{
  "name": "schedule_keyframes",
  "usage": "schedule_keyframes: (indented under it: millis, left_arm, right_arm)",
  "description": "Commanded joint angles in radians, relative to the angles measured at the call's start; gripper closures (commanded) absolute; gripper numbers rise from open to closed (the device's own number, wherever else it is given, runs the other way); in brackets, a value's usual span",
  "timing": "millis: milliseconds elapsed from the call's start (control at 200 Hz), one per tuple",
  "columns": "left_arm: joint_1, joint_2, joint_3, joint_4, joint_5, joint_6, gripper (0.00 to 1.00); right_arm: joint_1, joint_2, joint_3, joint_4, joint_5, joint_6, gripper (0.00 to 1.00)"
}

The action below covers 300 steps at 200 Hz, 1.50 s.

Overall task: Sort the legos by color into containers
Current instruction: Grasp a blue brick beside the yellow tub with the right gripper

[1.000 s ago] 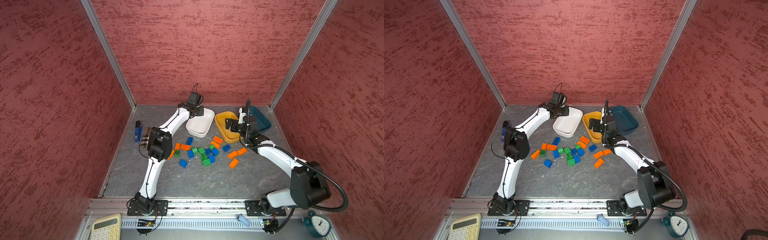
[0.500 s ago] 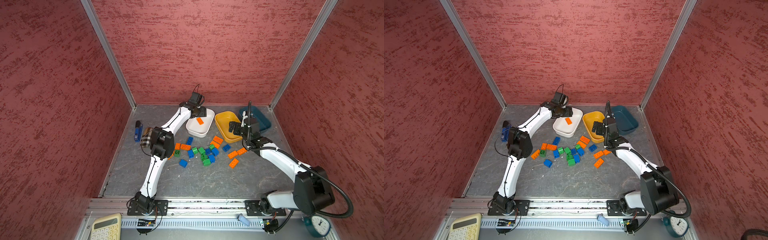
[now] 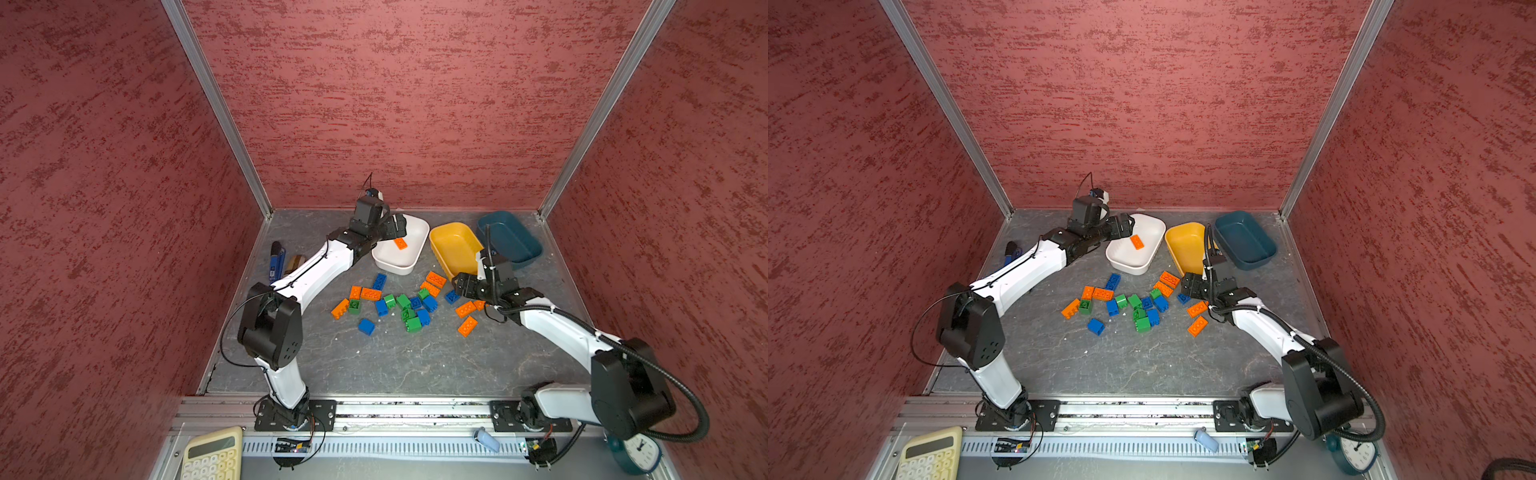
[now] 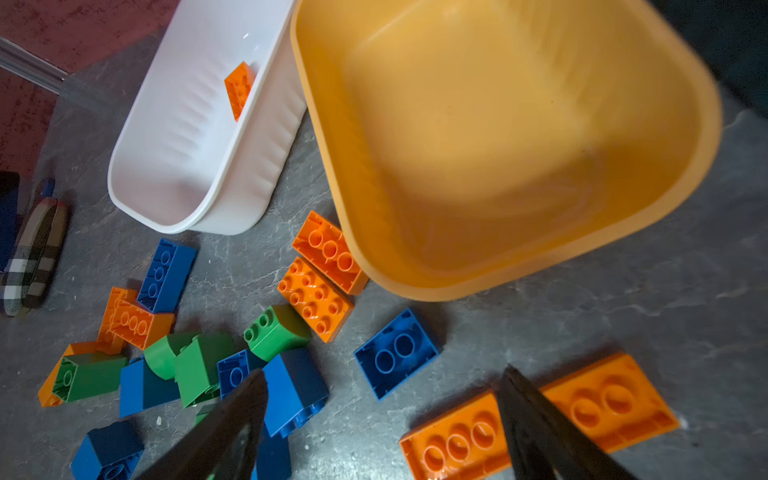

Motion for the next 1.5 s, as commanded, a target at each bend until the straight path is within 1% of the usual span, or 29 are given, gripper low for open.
schedule_keyframes:
  millis: [0, 75, 150, 235, 311, 411, 526, 651, 771, 887, 982, 1092, 1152, 1307, 1372, 1498]
  left_arm:
    - [0.015, -0.058, -0.119, 0.186, -0.052, -0.051, 0.01]
    - [0.026, -0.094, -0.19, 0.242, -0.034, -0.055, 0.01]
    - [0.028, -0.115, -0.229, 0.271, -0.029, -0.043, 0.01]
    - [0.028, -0.12, -0.24, 0.26, -0.04, -0.03, 0.01]
    - [0.028, -0.116, -0.233, 0.227, -0.072, -0.036, 0.01]
    - [0.028, -0.098, -0.193, 0.157, -0.116, -0.045, 0.01]
    - [0.022, -0.071, -0.148, 0.093, -0.156, -0.032, 0.01]
    - [0.016, -0.057, -0.129, 0.068, -0.185, -0.028, 0.01]
    - [0.016, -0.052, -0.128, 0.066, -0.184, -0.03, 0.01]
    - [0.012, -0.052, -0.129, 0.09, -0.137, 0.009, 0.01]
    - [0.002, -0.049, -0.128, 0.102, -0.133, 0.037, 0.01]
    - [-0.007, -0.04, -0.118, 0.095, -0.151, 0.049, 0.01]
    - [-0.01, -0.034, -0.113, 0.093, -0.139, 0.057, 0.01]
    - [-0.023, -0.026, -0.1, 0.063, -0.158, 0.064, 0.01]
    - [-0.026, -0.026, -0.102, 0.057, -0.158, 0.058, 0.01]
    - [-0.027, -0.036, -0.114, 0.062, -0.172, 0.033, 0.01]
  right_arm:
    - [0.045, 0.063, 0.053, -0.064, 0.067, 0.098, 0.14]
    - [0.068, 0.11, 0.081, -0.094, 0.146, 0.139, 0.15]
    - [0.1, 0.163, 0.11, -0.131, 0.222, 0.186, 0.18]
    - [0.14, 0.204, 0.122, -0.14, 0.301, 0.237, 0.2]
    - [0.159, 0.235, 0.134, -0.144, 0.347, 0.256, 0.23]
    - [0.17, 0.277, 0.153, -0.136, 0.369, 0.266, 0.28]
    - [0.18, 0.311, 0.168, -0.111, 0.382, 0.276, 0.29]
    - [0.184, 0.351, 0.199, -0.109, 0.416, 0.272, 0.31]
    - [0.186, 0.383, 0.207, -0.091, 0.443, 0.267, 0.35]
    - [0.187, 0.404, 0.202, -0.083, 0.432, 0.249, 0.4]
    - [0.19, 0.407, 0.189, -0.085, 0.415, 0.23, 0.43]
    - [0.194, 0.384, 0.148, -0.054, 0.362, 0.148, 0.51]
    - [0.194, 0.369, 0.121, -0.044, 0.354, 0.116, 0.54]
    - [0.194, 0.326, 0.063, -0.033, 0.329, 0.027, 0.61]
    - [0.195, 0.289, 0.035, -0.006, 0.277, -0.02, 0.64]
    - [0.195, 0.178, -0.039, 0.088, 0.174, -0.115, 0.66]
